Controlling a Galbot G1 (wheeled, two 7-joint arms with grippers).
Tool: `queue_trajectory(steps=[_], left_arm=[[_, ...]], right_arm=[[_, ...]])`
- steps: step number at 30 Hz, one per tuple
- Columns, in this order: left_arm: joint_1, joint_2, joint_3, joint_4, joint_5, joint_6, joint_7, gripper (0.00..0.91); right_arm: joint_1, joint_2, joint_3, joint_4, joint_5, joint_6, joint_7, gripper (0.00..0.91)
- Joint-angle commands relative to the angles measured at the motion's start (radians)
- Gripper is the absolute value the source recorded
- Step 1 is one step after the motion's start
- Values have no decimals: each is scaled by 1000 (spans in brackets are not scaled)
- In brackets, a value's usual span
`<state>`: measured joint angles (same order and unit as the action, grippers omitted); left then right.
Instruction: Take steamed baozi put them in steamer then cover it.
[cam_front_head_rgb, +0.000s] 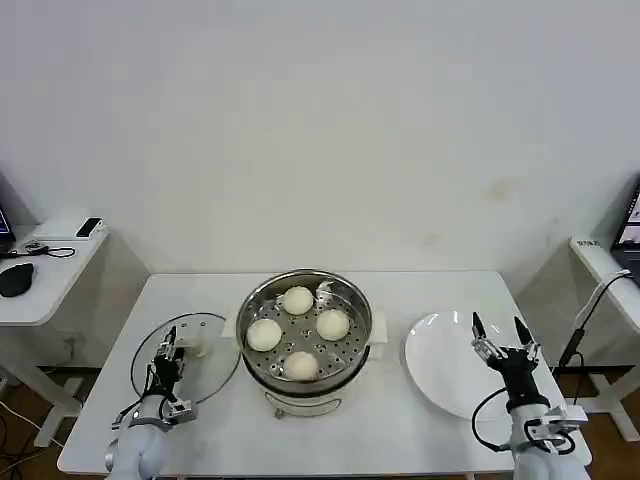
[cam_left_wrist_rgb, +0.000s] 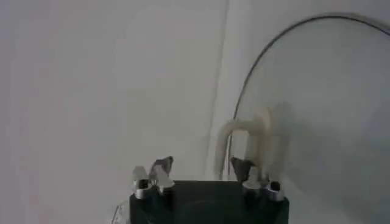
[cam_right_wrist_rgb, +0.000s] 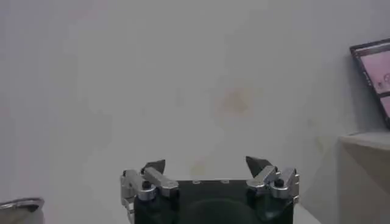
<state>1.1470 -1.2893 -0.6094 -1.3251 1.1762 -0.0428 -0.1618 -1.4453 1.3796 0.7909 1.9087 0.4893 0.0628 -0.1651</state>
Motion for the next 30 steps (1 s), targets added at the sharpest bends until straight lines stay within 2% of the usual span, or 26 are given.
queue_trajectory(steps=[1, 5, 12, 22, 30], left_arm=[[-5, 0, 0, 12, -3, 0, -6, 81], [-7, -2, 1, 16, -5, 0, -4, 71], [0, -2, -1, 5, -7, -5, -9, 0], [72, 20, -44, -169, 5, 12, 17, 0], [159, 48, -108, -333, 26, 64, 80, 0]], right_arm=[[0, 0, 0, -1, 1, 1, 0, 907], [-1, 0, 0, -2, 0, 2, 0, 907], [-1, 2, -3, -6, -1, 4, 0, 907], [7, -23, 7, 0, 15, 0, 4, 907], [27, -28, -1, -2, 27, -4, 4, 907]])
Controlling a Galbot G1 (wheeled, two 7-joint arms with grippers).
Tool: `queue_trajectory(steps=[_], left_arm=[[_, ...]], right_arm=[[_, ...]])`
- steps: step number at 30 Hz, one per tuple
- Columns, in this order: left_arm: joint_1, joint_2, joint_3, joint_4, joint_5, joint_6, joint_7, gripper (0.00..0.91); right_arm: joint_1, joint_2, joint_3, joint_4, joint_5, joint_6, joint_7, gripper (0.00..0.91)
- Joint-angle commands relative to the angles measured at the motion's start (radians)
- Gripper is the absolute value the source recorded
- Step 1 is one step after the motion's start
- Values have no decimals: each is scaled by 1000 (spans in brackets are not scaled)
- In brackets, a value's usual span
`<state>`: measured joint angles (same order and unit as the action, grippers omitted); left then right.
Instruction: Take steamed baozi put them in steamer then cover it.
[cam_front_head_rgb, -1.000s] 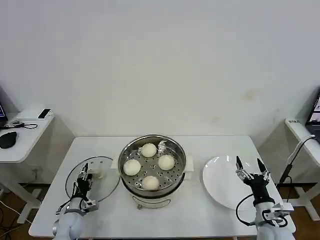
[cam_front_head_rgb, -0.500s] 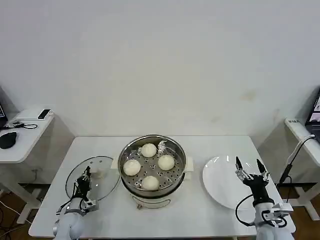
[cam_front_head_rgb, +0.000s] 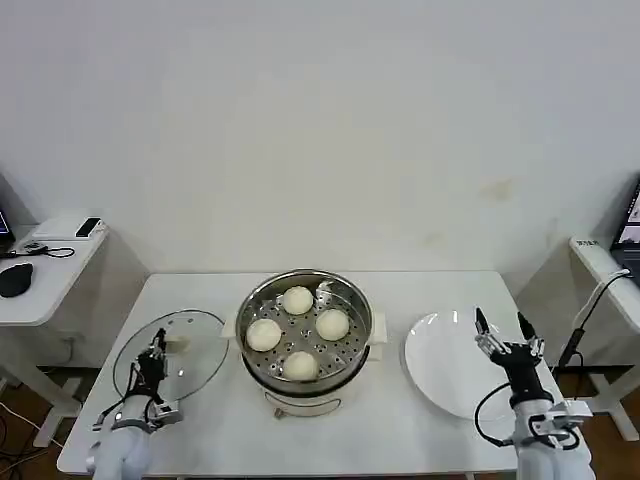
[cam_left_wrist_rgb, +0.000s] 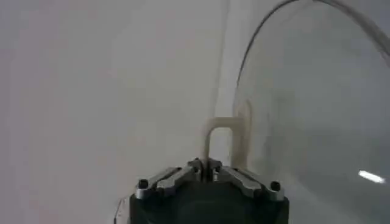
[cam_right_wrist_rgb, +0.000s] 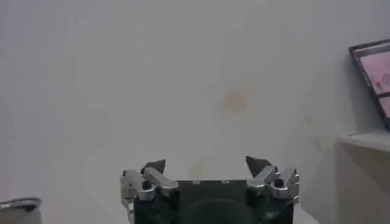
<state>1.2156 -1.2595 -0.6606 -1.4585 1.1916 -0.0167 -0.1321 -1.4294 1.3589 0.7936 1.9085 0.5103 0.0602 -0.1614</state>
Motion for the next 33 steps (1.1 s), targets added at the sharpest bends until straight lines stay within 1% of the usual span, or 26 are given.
queue_trajectory(steps=[1, 5, 6, 9, 13, 14, 16, 18, 20, 23, 25, 28, 31, 33], left_arm=[[101, 22, -65, -218, 13, 44, 54, 0], [145, 36, -95, -317, 30, 89, 87, 0], [154, 38, -99, -350, 34, 108, 102, 0], [195, 37, -101, -478, 57, 207, 182, 0], [197, 20, -89, -592, 53, 258, 261, 0], [194, 13, -72, -626, 67, 287, 273, 0], [195, 11, -48, -678, 82, 298, 272, 0], [193, 12, -11, -747, 91, 343, 328, 0], [172, 10, 74, -794, 153, 417, 352, 0], [131, -2, 156, -796, 221, 453, 354, 0], [113, -6, 196, -778, 255, 455, 351, 0], [61, -21, 261, -692, 287, 464, 337, 0], [-3, -59, 303, -557, 323, 484, 299, 0], [-25, -76, 322, -525, 341, 489, 294, 0]], right_arm=[[15, -9, -8, -4, 8, -1, 0, 907], [27, -10, -21, -11, 10, -2, 0, 907], [30, -9, -23, -14, 9, -2, 0, 907], [38, -10, -31, -20, 10, -1, 0, 907], [45, -11, -37, -30, 9, 0, 0, 907], [46, -11, -37, -32, 9, 1, 0, 907], [47, -12, -37, -33, 9, 1, -1, 907], [48, -12, -34, -36, 8, 1, -1, 907], [47, -12, -26, -34, 7, -1, -1, 907], [39, -12, -14, -26, 5, -5, 0, 907], [31, -13, -9, -22, 1, -6, 0, 907], [26, -13, 1, -23, -2, -6, -1, 907], [25, -8, 8, -23, -7, -5, -2, 907], [26, -5, 9, -23, -8, -5, -1, 907]])
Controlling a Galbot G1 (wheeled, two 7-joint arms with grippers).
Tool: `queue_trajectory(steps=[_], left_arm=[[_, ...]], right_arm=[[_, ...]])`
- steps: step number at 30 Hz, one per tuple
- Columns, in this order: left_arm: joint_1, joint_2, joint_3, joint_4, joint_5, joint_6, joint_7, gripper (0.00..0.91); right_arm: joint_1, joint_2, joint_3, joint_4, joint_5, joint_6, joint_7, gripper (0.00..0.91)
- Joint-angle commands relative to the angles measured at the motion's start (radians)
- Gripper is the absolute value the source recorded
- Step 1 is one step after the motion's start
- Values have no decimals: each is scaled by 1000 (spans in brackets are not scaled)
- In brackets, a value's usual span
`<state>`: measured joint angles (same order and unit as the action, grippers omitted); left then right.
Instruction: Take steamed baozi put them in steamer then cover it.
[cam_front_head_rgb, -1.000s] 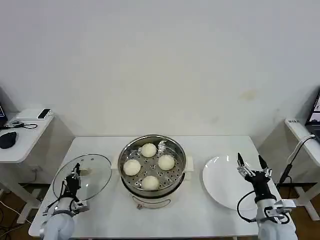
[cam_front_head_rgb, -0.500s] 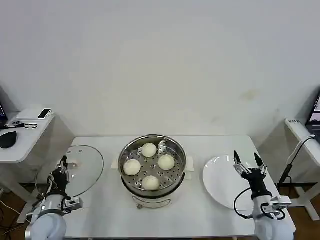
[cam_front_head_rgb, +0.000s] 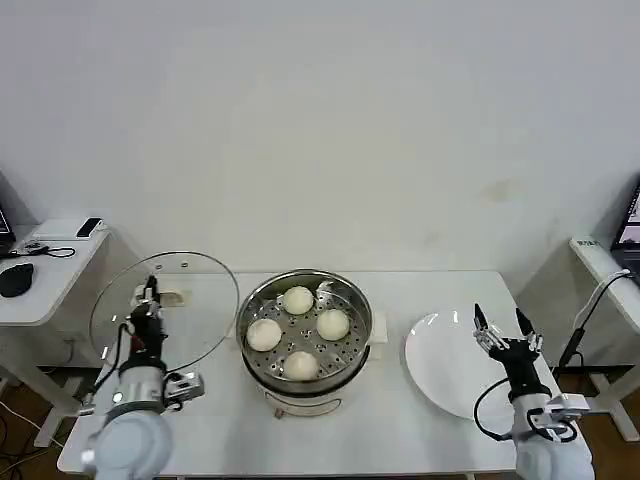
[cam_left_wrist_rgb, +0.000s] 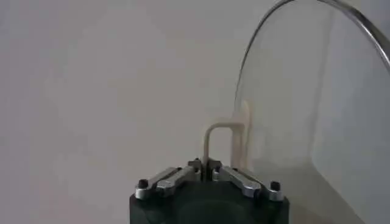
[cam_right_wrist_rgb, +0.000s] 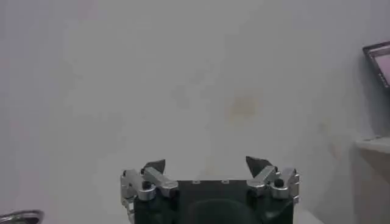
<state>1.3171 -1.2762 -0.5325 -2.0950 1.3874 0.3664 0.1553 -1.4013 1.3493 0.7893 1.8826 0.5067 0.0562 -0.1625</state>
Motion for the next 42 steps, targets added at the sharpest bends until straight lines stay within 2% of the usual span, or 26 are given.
queue_trajectory(steps=[1, 15, 29, 42], left_arm=[[-130, -63, 207, 111, 148, 106, 15, 0], [-169, -129, 358, 89, 170, 124, 113, 0], [-157, -210, 421, 99, 238, 125, 125, 0], [-166, -252, 443, 147, 268, 125, 114, 0]], right_arm=[[0, 8, 14, 1, -5, -2, -1, 907], [20, 16, 16, -36, -23, 6, -3, 907], [26, 17, 13, -57, -36, 14, -6, 907], [33, 18, 12, -75, -41, 19, -9, 907]])
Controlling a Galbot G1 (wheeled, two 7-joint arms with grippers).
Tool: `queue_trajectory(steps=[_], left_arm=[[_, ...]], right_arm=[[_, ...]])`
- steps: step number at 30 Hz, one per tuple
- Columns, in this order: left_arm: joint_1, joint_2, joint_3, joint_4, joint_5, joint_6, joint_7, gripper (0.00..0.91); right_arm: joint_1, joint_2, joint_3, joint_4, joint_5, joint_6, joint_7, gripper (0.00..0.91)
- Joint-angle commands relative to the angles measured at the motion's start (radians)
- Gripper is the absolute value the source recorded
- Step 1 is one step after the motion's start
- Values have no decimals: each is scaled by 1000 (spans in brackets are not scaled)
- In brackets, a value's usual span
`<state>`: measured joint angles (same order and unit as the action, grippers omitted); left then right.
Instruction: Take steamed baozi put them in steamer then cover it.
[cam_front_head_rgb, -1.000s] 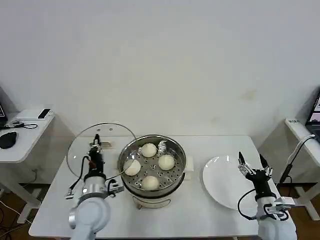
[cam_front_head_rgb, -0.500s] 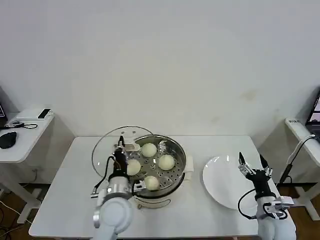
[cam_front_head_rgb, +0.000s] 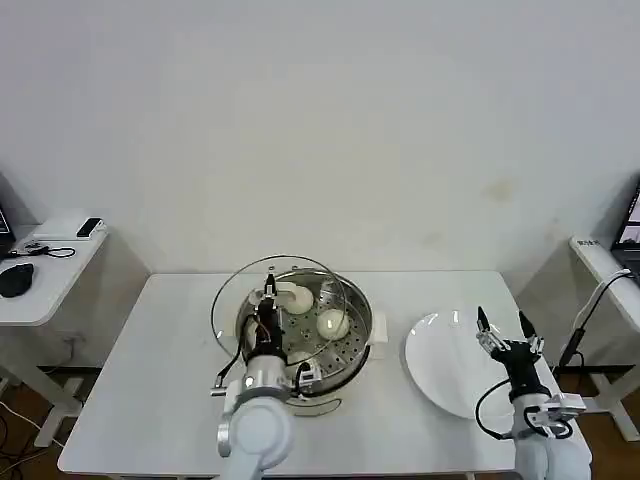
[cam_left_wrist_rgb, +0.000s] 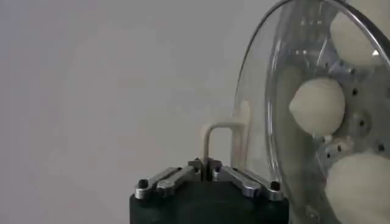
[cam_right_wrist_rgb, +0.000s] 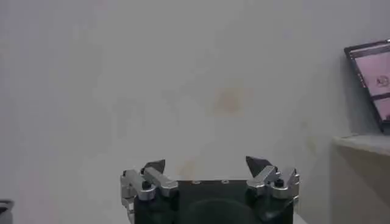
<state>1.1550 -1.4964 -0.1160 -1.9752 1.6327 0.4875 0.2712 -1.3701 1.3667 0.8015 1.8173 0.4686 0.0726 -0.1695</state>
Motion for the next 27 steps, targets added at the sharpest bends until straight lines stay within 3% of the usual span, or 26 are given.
queue_trajectory(steps=[1, 27], left_arm=[[-3, -33, 27, 31, 24, 4, -4, 0], [6, -52, 58, 55, 31, 2, -5, 0]], right_arm=[[1, 0, 0, -11, -3, 3, -2, 907], [9, 3, -3, -37, -17, 14, -6, 907]])
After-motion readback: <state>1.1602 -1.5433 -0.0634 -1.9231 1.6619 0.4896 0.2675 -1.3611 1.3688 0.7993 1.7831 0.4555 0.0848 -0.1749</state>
